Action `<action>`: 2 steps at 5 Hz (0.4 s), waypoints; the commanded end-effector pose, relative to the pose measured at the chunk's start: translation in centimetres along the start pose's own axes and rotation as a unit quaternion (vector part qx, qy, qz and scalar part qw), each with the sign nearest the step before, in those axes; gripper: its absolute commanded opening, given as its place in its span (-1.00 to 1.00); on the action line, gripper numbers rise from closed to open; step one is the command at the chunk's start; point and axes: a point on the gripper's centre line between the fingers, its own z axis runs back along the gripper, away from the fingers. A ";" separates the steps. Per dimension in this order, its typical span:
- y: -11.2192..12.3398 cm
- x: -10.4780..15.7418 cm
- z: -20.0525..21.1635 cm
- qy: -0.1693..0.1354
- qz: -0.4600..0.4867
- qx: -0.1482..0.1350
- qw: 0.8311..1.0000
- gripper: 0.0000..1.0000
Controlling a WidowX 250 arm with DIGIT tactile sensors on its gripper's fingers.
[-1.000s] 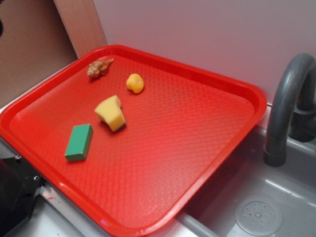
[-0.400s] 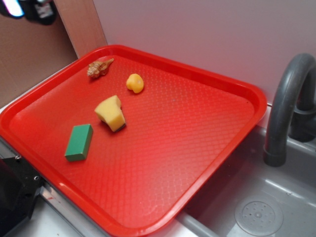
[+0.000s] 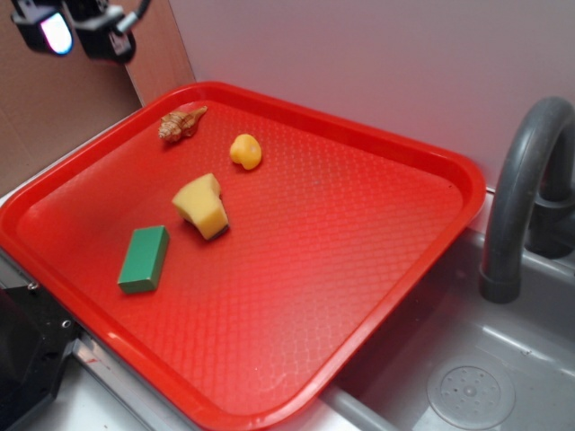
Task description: Grab the shell.
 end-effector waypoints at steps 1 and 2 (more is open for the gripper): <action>3.4 4.9 -4.1 -0.022 0.070 0.066 0.995 1.00; 3.8 8.1 -6.0 -0.032 0.089 0.058 0.994 1.00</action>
